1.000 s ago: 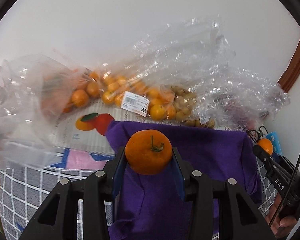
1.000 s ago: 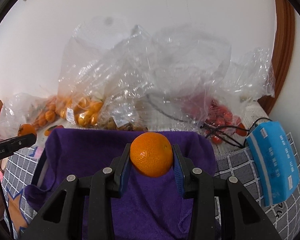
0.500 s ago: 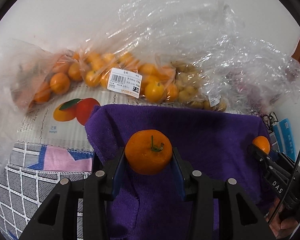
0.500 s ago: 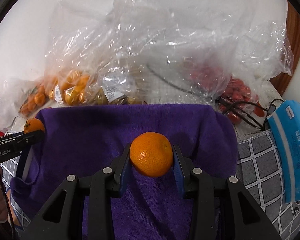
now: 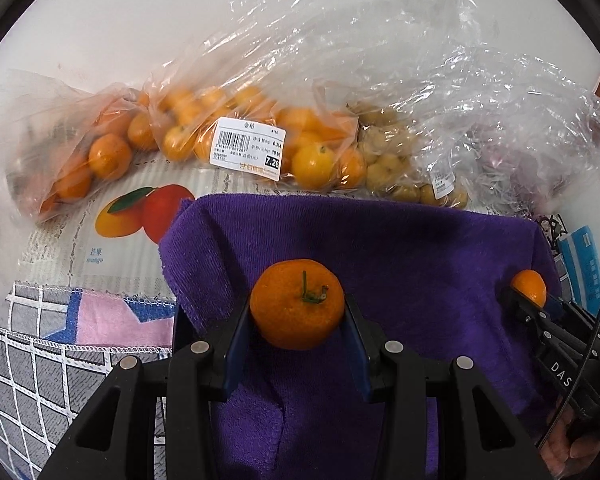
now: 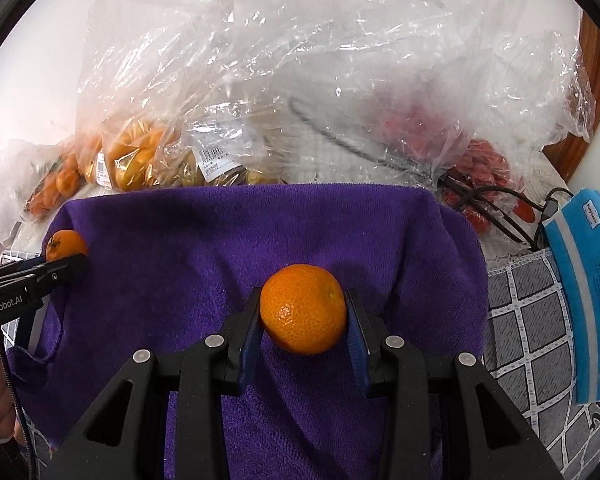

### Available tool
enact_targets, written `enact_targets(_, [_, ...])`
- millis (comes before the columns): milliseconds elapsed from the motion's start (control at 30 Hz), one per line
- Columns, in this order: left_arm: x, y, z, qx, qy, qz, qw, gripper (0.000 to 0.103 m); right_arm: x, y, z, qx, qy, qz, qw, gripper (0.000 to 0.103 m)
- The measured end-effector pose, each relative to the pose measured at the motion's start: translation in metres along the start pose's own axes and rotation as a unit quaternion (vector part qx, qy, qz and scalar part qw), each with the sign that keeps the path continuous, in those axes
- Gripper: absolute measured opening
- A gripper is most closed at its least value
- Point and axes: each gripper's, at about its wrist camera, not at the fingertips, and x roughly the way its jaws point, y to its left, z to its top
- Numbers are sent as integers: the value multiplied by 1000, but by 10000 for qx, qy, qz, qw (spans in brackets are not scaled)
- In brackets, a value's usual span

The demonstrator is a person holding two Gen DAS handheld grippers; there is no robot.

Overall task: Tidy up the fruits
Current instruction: 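Open both tools to drop the fruits onto the purple towel, then withdraw both open tools back toward the remaining fruit row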

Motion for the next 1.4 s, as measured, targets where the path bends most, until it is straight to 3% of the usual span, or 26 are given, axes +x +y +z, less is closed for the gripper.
enact_targets(233, [7, -2, -1, 51, 109, 10, 9999, 42, -3, 2, 2, -38, 33, -13, 10000, 40])
enact_targets(267, [7, -3, -1, 71, 102, 4, 9999, 47, -4, 3, 2, -37, 26, -4, 10000, 40])
enact_targets(300, [4, -4, -1, 95, 71, -5, 9999, 58, -6, 4, 3, -35, 2, 5, 10000, 44])
enact_targets(367, [-6, -5, 0, 135, -70, 21, 9999, 66, -16, 7, 3, -93, -111, 39, 9999, 53])
enact_targets(433, [-16, -8, 1, 184, -194, 68, 9996, 66, -28, 10, 3, -175, -296, -3, 9994, 62])
enact_targets(533, [-31, -9, -1, 180, -283, 61, 9994, 67, -48, 14, 3, -217, -528, -65, 9983, 67])
enact_targets(700, [-70, -8, -14, 165, -662, 219, 9974, 67, -80, 18, -6, -170, -740, -106, 9971, 67])
enact_targets(867, [-107, -6, -32, 144, -880, 70, 9960, 66, -116, 15, -29, -62, -802, -144, 9967, 67])
enact_targets(1100, [-157, -10, -69, 248, -1386, 160, 9899, 66, -168, 6, -62, 211, -1149, -315, 9927, 66])
enact_targets(1400, [-192, -4, -109, 142, -1537, 67, 9880, 66, -192, 0, -101, 320, -973, -194, 9946, 63])
